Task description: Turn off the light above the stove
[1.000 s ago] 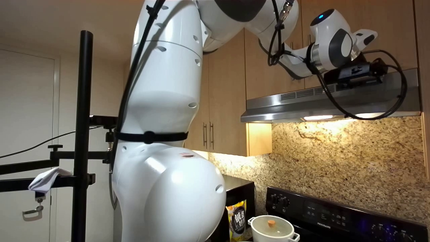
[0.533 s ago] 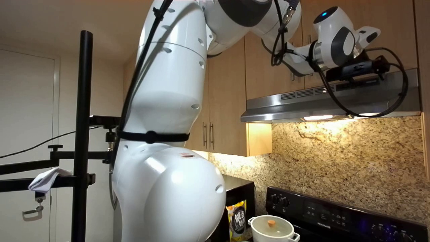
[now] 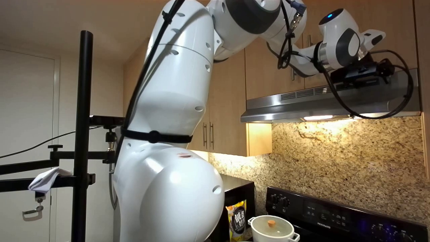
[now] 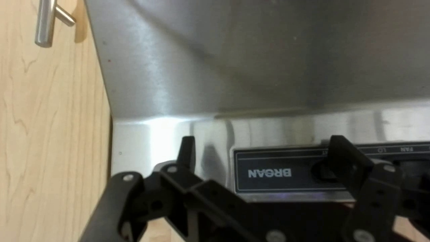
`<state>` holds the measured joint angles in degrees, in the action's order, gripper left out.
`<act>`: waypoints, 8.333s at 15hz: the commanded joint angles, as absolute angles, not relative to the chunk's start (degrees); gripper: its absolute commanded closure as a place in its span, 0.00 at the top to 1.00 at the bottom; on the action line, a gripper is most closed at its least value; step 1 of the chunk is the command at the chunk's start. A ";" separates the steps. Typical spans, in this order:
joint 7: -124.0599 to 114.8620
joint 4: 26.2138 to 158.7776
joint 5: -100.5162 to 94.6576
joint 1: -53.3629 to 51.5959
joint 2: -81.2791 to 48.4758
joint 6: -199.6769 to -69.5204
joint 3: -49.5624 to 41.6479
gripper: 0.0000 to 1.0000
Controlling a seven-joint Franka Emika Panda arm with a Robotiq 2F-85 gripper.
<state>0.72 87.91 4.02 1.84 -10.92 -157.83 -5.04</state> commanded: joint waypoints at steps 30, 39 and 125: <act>-2.87 91.47 0.91 2.98 -5.84 -154.63 -6.18 1.00; -18.44 110.73 -19.01 3.97 11.32 -152.13 -5.86 1.00; 2.89 139.93 -11.14 2.41 6.28 -137.33 -2.69 1.00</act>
